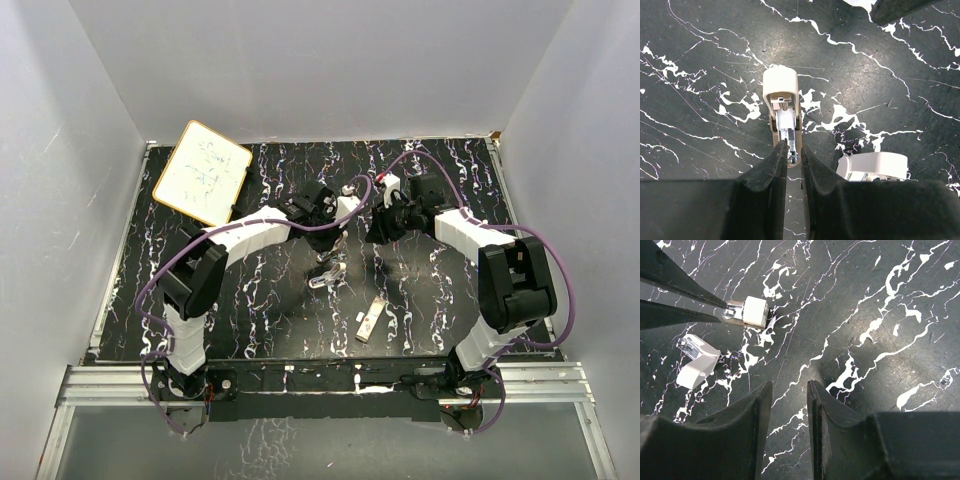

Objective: Load the staples into the stapler

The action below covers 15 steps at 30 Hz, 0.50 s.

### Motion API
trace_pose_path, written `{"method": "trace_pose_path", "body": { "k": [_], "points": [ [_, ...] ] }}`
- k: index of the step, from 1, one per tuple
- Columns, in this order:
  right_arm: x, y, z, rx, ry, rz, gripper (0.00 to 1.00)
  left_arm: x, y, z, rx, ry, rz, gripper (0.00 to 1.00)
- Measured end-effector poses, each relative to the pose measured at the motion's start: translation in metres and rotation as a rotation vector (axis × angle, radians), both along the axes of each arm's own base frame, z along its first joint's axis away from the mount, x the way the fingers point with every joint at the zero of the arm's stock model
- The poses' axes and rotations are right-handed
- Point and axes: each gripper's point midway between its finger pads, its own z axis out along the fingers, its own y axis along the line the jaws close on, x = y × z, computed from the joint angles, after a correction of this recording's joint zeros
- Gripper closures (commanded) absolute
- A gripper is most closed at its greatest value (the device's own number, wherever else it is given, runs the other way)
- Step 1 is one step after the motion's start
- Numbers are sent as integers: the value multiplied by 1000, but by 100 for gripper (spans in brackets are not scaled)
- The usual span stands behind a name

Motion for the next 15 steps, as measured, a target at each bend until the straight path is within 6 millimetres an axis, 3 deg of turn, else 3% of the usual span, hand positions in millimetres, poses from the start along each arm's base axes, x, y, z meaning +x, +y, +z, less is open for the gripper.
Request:
{"method": "trace_pose_path", "body": {
  "k": [15],
  "points": [
    [1,-3,0,6,2,-4,63,3,5,-6,33,15,63,100]
  ]
}}
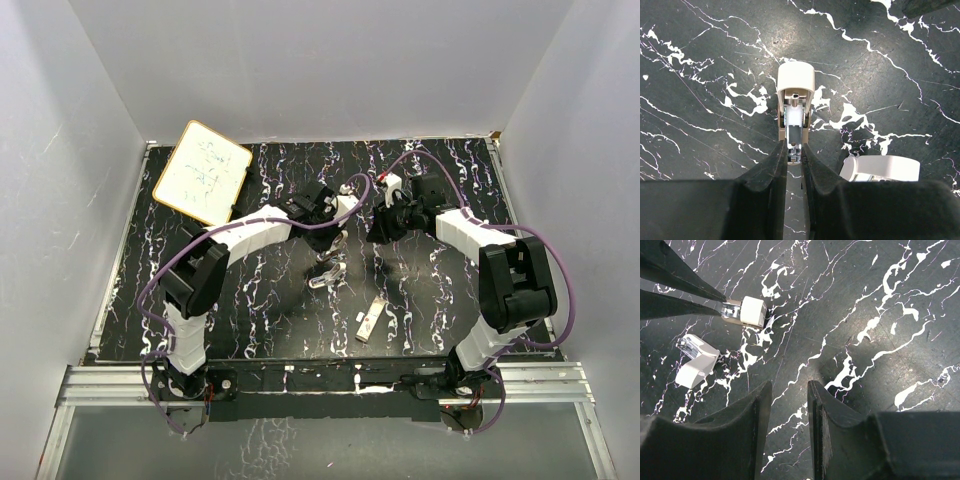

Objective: Load the staples into the stapler

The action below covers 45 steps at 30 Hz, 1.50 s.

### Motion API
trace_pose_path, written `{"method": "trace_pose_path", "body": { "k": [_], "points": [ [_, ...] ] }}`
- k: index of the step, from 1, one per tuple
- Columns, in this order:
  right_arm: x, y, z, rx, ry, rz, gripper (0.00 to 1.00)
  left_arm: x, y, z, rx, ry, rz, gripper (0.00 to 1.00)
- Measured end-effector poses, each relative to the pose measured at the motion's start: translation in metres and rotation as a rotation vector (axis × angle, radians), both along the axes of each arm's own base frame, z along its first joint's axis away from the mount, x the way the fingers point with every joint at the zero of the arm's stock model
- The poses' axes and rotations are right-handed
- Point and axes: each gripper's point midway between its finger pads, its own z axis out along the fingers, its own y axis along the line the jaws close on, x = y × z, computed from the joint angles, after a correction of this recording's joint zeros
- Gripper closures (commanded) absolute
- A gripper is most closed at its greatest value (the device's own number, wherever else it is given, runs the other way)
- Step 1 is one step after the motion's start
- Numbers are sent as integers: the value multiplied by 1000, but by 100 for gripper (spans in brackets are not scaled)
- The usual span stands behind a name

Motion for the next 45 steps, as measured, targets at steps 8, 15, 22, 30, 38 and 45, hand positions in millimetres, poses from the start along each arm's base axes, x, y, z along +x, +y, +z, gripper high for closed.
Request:
{"method": "trace_pose_path", "body": {
  "k": [8,15,22,30,38,45],
  "points": [
    [0,0,0,0,0,0,63,2,-4,7,-16,3,13,100],
    [0,0,0,4,2,0,63,1,-3,5,-10,11,16,100],
    [1,-3,0,5,4,-7,63,0,-1,0,6,24,18,100],
    [-2,-3,-5,8,21,-3,63,2,-3,3,2,16,16,100],
    [-3,-3,-9,12,34,1,62,2,-2,2,6,16,17,100],
    [-3,-3,-9,13,35,0,62,2,-1,-3,18,23,18,100]
  ]
}}
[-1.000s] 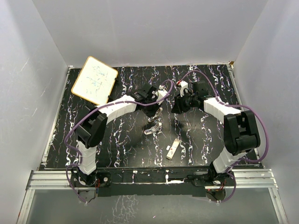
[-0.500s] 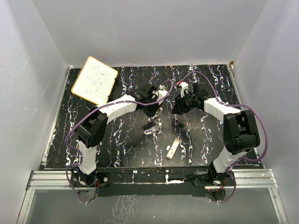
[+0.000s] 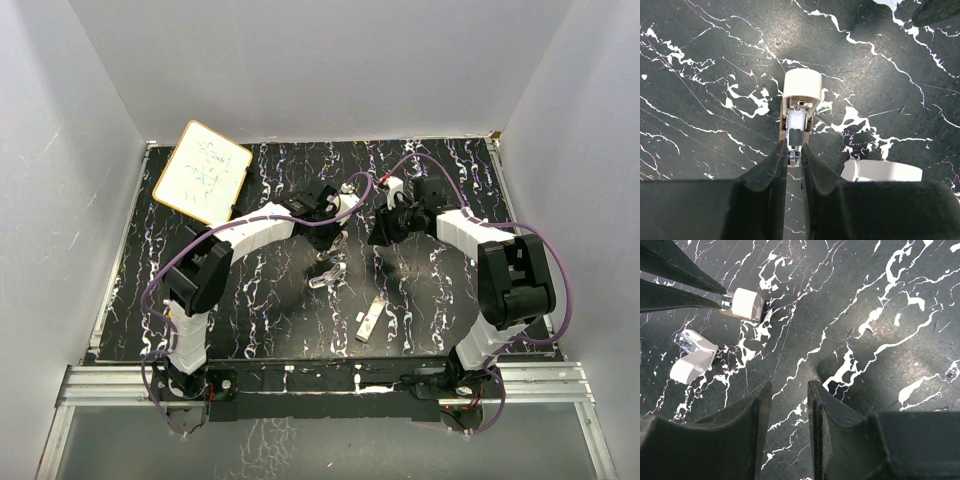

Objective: Load the staples into the stapler

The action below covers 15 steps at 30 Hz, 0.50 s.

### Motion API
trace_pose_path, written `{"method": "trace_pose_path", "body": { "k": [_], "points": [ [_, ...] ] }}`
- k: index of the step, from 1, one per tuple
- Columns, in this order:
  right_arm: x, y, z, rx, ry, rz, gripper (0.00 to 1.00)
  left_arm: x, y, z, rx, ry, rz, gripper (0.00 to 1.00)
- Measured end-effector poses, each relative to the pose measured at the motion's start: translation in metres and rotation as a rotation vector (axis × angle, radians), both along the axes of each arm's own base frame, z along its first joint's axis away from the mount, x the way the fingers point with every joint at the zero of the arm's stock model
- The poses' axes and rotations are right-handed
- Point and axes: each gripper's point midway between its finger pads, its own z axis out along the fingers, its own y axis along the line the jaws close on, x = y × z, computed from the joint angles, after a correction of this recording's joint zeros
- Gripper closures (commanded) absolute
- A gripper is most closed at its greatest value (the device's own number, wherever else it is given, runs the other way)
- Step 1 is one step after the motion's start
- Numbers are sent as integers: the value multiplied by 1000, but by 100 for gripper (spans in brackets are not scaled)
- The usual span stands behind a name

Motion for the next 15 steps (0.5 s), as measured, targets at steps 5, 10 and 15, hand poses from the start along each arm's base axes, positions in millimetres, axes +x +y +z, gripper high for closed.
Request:
{"method": "trace_pose_path", "body": {
  "k": [5,10,15],
  "points": [
    [1,-1,0,0,0,-4,62,1,0,0,2,-3,-1,100],
    [0,-1,0,3,2,-2,62,1,-1,3,-1,-3,-1,100],
    [0,-1,-4,2,13,-1,62,4,-4,7,-11,-12,-3,100]
  ]
}}
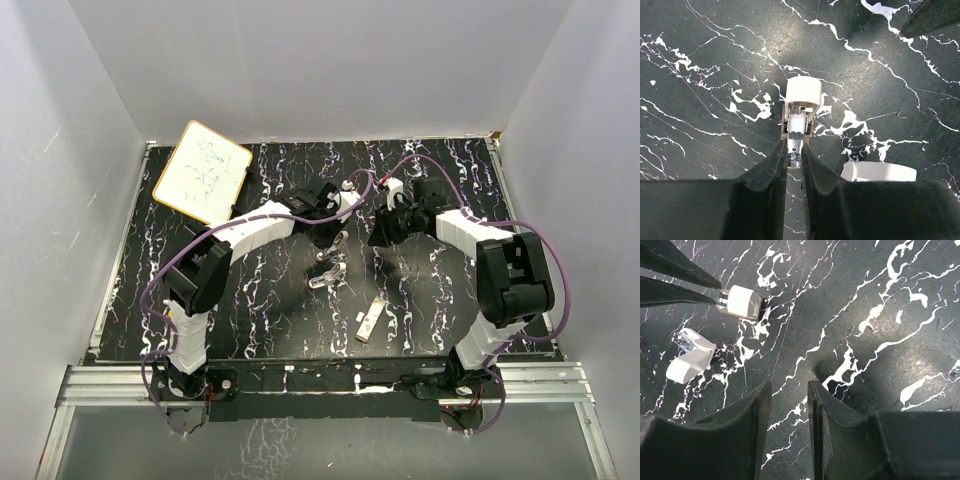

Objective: Load the staples into the stapler

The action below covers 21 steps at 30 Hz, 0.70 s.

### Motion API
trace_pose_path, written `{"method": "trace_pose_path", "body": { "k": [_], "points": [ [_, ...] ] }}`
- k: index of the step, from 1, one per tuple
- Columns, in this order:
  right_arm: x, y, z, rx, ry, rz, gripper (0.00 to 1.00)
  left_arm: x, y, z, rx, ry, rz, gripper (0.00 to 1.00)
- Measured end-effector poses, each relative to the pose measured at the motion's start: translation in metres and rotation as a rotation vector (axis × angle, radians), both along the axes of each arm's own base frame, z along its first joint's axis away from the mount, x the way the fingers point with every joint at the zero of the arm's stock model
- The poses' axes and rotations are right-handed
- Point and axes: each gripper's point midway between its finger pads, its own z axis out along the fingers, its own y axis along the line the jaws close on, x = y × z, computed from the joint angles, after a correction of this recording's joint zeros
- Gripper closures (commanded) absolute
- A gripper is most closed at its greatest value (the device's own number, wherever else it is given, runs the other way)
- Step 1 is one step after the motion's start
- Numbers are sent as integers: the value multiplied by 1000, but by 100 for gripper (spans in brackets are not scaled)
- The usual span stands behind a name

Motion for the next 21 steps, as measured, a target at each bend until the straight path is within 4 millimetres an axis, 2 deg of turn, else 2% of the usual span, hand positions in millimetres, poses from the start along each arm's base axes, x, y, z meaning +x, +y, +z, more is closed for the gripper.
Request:
{"method": "trace_pose_path", "body": {
  "k": [13,21],
  "points": [
    [-1,1,-1,3,6,3,62,-1,3,-2,17,1,-10,100],
    [-1,1,-1,4,7,4,62,-1,3,-12,34,14,-16,100]
  ]
}}
